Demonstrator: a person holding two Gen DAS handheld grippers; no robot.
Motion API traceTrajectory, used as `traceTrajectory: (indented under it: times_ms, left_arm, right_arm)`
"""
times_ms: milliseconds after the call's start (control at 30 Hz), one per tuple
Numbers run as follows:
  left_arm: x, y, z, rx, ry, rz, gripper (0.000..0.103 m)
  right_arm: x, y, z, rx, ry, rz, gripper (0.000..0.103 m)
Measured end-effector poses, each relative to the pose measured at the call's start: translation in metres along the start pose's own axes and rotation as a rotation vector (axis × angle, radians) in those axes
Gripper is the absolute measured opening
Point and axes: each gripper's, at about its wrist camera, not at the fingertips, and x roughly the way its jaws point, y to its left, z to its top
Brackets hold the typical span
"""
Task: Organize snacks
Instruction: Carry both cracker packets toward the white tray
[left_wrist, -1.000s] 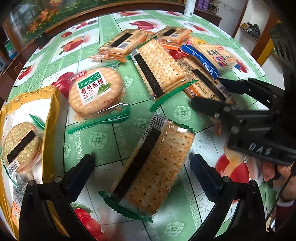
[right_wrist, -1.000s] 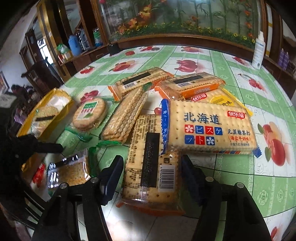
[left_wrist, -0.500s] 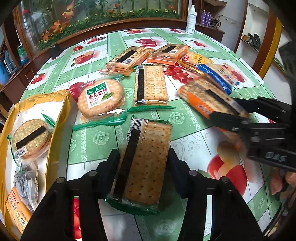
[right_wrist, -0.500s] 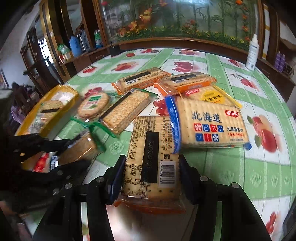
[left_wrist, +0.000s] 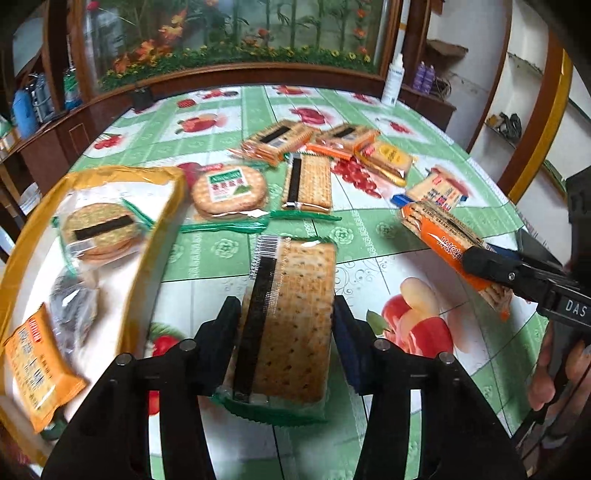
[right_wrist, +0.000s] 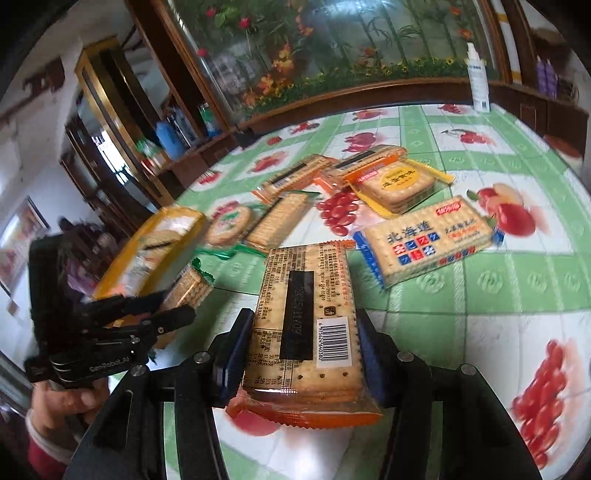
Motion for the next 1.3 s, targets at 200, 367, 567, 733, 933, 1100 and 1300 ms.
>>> traceTrajectory:
  times_ms: [200, 367, 567, 733, 933, 1100, 1300]
  left_arm:
    - [-0.033, 0.013, -0.005, -0.045, -0.081, 0.049, 0.047]
    - [-0.051, 0.030, -0.009, -0.095, -0.128, 0.118, 0.048]
    - [-0.057, 0.054, -0.015, -0.146, -0.146, 0.186, 0.048]
    - [-0.063, 0.071, -0.022, -0.174, -0.158, 0.234, 0.048]
    - [-0.071, 0.094, -0.028, -0.228, -0.169, 0.283, 0.048]
    - [-0.075, 0.112, -0.031, -0.271, -0.178, 0.313, 0.048]
    - [-0.076, 0.133, -0.038, -0.312, -0.181, 0.350, 0.048]
  right_arm:
    - [-0.009, 0.010, 0.000, 0.006, -0.037, 0.030, 0.055]
    - [-0.009, 0.037, 0.006, -0.047, -0.054, 0.059, 0.055]
    - [-0.004, 0.068, 0.013, -0.097, -0.061, 0.109, 0.054]
    - [0.003, 0.086, 0.019, -0.119, -0.061, 0.144, 0.054]
    - [0.020, 0.110, 0.023, -0.142, -0.042, 0.190, 0.054]
    - [0.035, 0.131, 0.027, -0.167, -0.021, 0.219, 0.054]
    - [0.062, 0.164, 0.033, -0.209, 0.000, 0.252, 0.054]
